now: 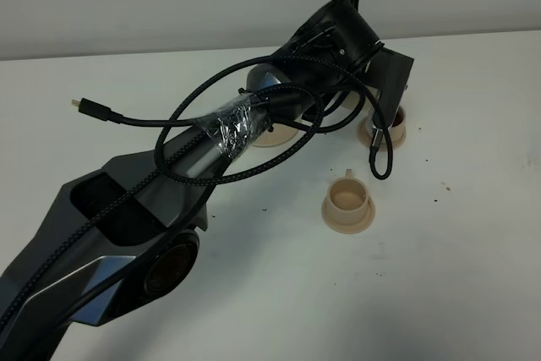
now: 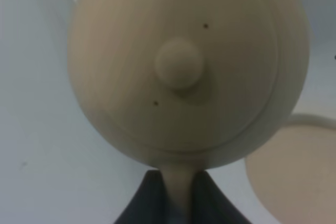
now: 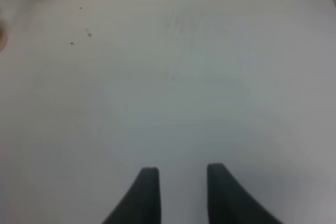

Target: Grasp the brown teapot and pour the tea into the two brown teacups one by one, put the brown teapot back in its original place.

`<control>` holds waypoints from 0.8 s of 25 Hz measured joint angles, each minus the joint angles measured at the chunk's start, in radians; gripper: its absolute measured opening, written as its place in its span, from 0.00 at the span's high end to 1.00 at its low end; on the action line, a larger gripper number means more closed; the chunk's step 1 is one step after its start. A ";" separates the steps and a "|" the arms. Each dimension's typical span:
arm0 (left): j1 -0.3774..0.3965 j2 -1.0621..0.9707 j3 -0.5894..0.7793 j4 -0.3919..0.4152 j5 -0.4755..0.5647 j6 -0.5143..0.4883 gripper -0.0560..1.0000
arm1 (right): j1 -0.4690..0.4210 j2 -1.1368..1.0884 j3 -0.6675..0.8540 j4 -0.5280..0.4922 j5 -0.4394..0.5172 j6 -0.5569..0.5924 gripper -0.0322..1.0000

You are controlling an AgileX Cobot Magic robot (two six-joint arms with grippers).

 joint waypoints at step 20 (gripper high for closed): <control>0.176 -0.091 -0.001 -0.410 0.256 -0.104 0.83 | 0.000 0.000 0.000 0.000 0.000 0.000 0.74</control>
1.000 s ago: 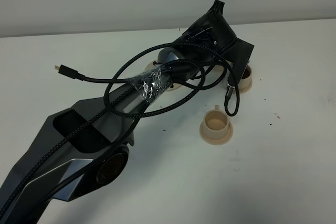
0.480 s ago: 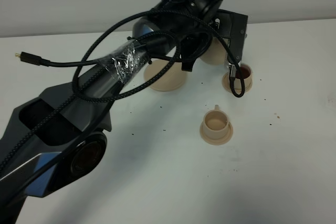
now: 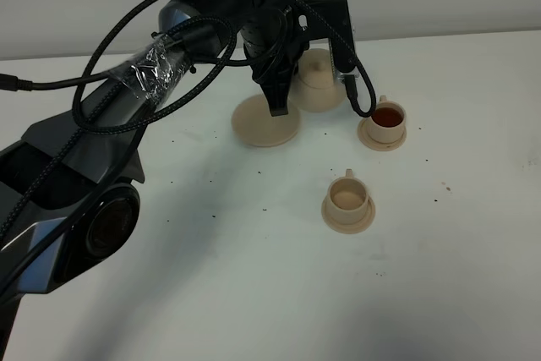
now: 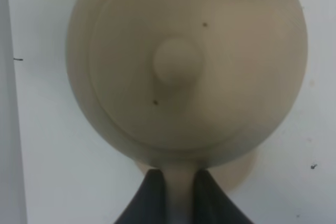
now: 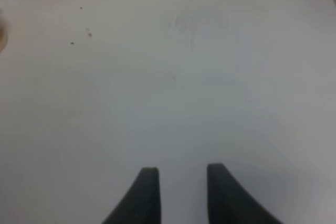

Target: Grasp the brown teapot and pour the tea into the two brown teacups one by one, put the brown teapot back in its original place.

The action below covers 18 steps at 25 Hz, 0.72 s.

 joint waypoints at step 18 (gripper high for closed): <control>0.003 0.000 0.000 -0.057 0.000 -0.004 0.83 | 0.000 0.000 0.000 0.000 0.000 0.000 0.74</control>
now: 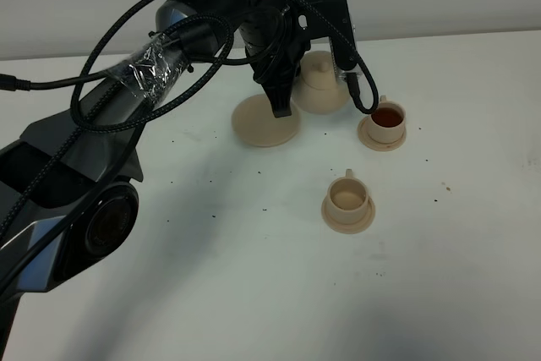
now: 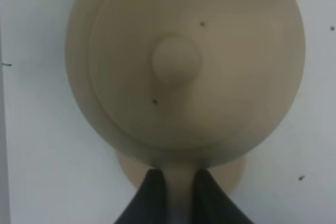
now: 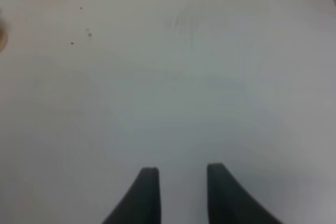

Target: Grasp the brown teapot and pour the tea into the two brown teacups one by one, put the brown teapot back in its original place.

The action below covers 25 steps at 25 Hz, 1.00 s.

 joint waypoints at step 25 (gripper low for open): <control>-0.069 -0.191 0.207 0.064 -0.001 0.015 0.83 | 0.000 0.000 0.000 0.000 0.000 0.000 0.74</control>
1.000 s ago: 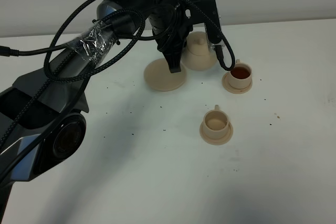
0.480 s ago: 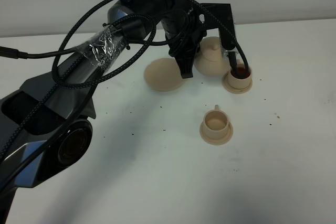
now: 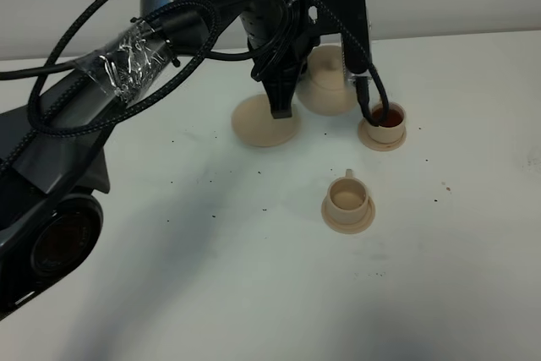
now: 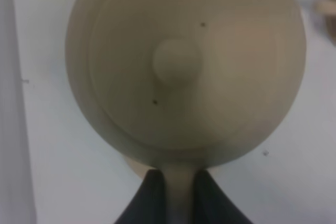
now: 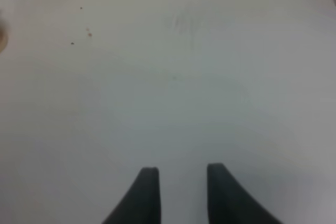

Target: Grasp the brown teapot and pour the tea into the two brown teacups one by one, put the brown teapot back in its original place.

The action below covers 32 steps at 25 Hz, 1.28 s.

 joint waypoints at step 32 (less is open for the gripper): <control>-0.005 -0.346 0.871 0.100 -0.611 -0.023 0.83 | 0.000 0.000 0.000 0.000 0.000 0.000 0.74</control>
